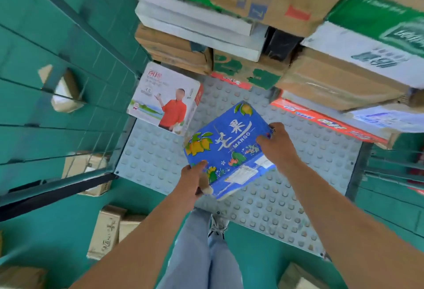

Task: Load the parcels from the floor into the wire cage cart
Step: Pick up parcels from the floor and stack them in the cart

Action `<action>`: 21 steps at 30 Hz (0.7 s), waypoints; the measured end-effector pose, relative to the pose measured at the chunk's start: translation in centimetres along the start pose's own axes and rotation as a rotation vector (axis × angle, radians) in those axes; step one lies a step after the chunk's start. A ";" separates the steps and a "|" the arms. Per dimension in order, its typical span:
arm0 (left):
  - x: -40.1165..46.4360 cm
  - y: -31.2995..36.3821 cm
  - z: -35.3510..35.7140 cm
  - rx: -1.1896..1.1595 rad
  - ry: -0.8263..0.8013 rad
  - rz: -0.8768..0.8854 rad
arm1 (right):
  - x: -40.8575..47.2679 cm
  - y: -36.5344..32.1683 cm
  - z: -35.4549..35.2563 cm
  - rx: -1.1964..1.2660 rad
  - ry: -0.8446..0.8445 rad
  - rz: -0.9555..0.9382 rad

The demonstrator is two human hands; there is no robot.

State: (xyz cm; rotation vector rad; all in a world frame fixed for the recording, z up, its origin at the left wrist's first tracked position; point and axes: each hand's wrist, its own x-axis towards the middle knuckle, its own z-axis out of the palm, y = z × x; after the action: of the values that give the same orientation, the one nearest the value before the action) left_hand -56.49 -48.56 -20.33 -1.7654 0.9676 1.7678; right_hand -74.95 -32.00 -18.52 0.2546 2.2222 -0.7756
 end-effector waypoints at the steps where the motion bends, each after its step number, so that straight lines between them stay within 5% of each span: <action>1: 1.4 0.3 0.3 -0.046 -0.016 -0.028 | 1.8 -0.2 1.0 -0.021 -0.002 0.002; 11: 13.5 3.4 5.0 -0.306 0.012 0.043 | 18.3 -3.7 8.1 -0.146 -0.038 -0.148; 15: 18.1 6.8 5.5 -0.275 0.127 0.084 | 19.3 -2.0 12.7 -0.069 -0.036 0.024; 21: 21.2 10.1 3.5 -0.315 0.134 0.103 | 17.4 0.1 16.2 -0.202 -0.064 -0.133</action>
State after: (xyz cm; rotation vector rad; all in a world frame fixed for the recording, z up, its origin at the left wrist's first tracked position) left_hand -67.88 -55.85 -39.86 -2.0834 0.8839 1.9754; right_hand -77.38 -42.66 -39.62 -0.0169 2.2540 -0.6132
